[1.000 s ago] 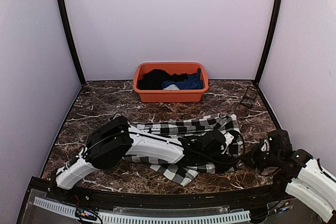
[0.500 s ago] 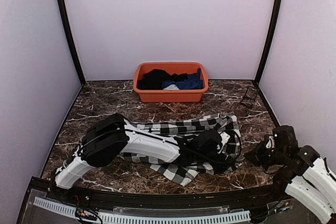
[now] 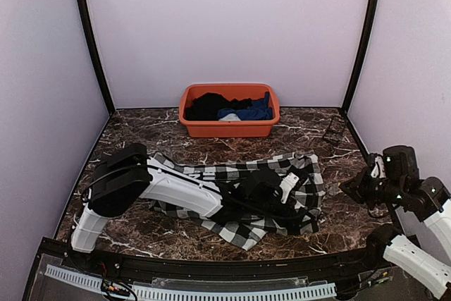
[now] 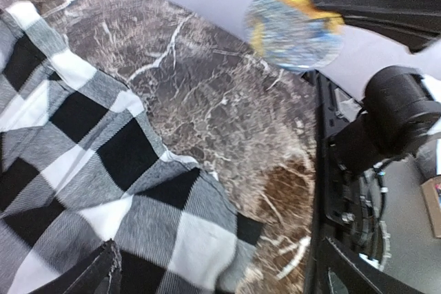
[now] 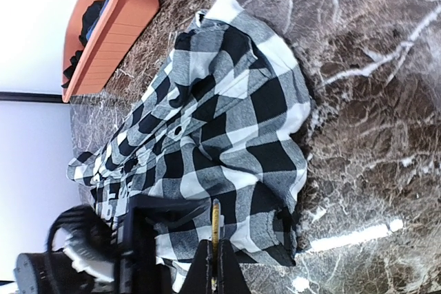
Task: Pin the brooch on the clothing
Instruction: Pick up the brooch from the corner of the board, then pass from the right arm to the left
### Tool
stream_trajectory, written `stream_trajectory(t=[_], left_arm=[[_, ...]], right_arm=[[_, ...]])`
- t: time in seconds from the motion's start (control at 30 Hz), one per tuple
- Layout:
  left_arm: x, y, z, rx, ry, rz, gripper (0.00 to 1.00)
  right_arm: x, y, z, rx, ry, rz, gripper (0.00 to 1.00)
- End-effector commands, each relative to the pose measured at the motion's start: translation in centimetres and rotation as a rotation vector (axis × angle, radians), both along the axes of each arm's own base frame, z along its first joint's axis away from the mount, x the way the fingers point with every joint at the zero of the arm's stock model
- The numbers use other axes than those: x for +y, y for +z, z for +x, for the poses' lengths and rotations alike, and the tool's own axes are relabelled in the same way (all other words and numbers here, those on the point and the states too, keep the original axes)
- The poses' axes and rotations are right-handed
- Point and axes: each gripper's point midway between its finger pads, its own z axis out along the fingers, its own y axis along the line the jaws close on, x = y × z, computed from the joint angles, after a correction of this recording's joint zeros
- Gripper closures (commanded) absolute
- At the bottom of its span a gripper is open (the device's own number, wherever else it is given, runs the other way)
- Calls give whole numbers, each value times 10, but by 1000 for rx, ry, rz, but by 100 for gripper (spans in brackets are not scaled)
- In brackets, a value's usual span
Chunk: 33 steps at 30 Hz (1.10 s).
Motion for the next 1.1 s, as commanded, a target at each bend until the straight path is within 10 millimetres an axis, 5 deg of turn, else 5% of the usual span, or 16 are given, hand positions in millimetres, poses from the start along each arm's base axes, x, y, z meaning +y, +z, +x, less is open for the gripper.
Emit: stream_trajectory(t=[0.0, 0.17, 0.53, 0.83, 1.07], left_arm=[[27, 118, 14, -72, 40, -221, 1], [79, 152, 31, -122, 137, -192, 1], [176, 156, 46, -93, 350, -47, 1], [248, 150, 70, 18, 535, -63, 1], [252, 165, 72, 39, 530, -101, 1]], right_arm=[[16, 38, 26, -153, 123, -56, 100], [45, 67, 51, -310, 330, -138, 100], [121, 137, 70, -816, 736, -496, 100], [180, 148, 52, -1366, 891, -1252, 100], [212, 142, 33, -1675, 794, -1797, 100]])
